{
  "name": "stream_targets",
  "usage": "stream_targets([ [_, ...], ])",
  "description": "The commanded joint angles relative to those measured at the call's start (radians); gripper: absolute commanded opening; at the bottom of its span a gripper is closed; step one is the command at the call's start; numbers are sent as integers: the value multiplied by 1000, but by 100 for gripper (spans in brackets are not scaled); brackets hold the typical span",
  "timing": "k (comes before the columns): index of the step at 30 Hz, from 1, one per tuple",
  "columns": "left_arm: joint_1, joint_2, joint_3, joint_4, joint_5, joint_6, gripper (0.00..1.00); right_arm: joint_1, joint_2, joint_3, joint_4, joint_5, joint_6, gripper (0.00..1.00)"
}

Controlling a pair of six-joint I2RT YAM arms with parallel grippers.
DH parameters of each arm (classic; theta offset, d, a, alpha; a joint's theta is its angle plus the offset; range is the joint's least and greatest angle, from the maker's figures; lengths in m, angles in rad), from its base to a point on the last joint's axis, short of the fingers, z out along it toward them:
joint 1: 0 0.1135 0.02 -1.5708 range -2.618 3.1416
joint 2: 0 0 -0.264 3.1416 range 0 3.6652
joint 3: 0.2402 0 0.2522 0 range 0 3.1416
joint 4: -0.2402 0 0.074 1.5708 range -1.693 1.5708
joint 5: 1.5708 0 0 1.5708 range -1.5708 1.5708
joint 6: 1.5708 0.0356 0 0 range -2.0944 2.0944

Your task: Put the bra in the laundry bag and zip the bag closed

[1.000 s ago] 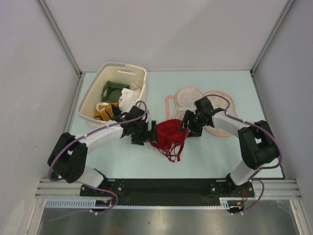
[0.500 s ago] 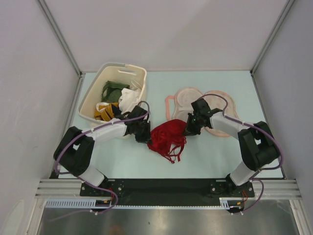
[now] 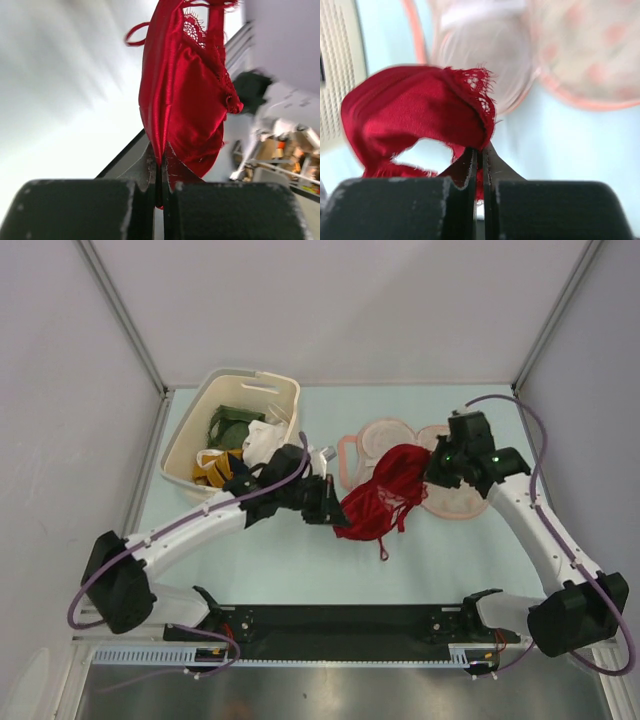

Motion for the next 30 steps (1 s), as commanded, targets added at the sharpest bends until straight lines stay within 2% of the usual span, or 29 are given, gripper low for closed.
stream_targets([
  [1, -12, 155, 174, 182, 61, -126, 0, -168, 41, 110, 1, 67, -176, 0],
  [4, -10, 270, 248, 283, -16, -224, 0, -237, 144, 196, 82, 54, -253, 0],
  [8, -10, 422, 361, 319, -87, -368, 0, -243, 318, 339, 141, 7, -410, 0],
  [15, -18, 625, 427, 506, -179, -589, 0, -245, 703, 770, -13, -7, -488, 0],
  [19, -21, 694, 441, 551, -249, -643, 0, -240, 831, 889, -28, -69, -467, 0],
  [23, -20, 746, 452, 571, -262, -690, 0, -191, 932, 982, -62, -50, -475, 0],
  [27, -20, 763, 435, 583, -297, -724, 0, -147, 1003, 1014, -59, -27, -485, 0],
  [30, -10, 809, 450, 580, -268, -732, 0, -145, 1060, 1046, -65, -41, -467, 0],
])
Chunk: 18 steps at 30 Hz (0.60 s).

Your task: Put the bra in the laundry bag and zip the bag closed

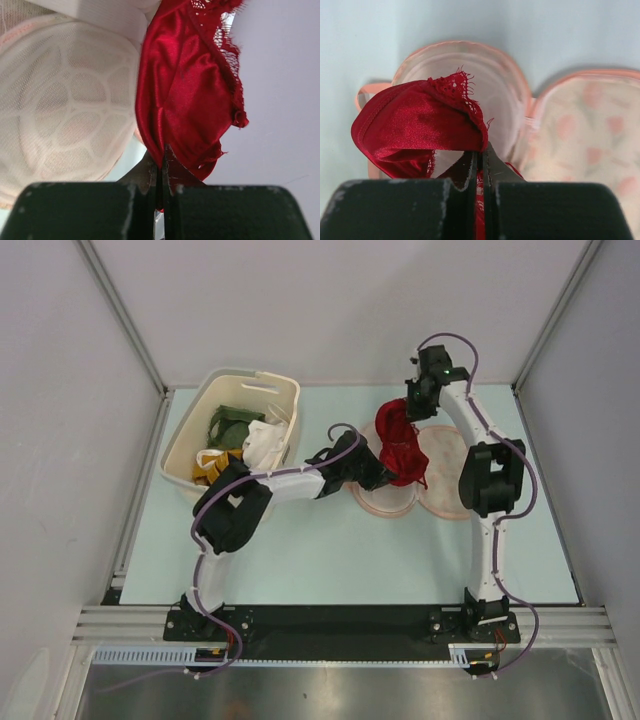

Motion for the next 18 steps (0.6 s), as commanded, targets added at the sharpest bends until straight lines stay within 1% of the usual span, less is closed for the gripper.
stream_targets([
  [1, 8, 45, 45, 42, 2, -81, 0, 18, 61, 85, -15, -19, 2, 0],
  [6, 19, 60, 32, 27, -3, -86, 0, 27, 118, 110, -33, -4, 5, 0],
  [12, 20, 80, 42, 7, 11, -74, 0, 24, 132, 107, -56, 50, 0, 0],
  [14, 20, 79, 44, -13, 14, -66, 1, 16, 140, 117, -64, 45, 3, 0],
  [16, 20, 63, 45, -40, 14, -44, 7, 18, 150, 149, -93, 45, 3, 2],
  [17, 20, 54, 45, -65, 9, -32, 12, 18, 152, 162, -105, 51, 0, 5],
  [18, 22, 34, 45, -73, 3, 9, 28, 16, 155, 174, -117, 65, -1, 9],
])
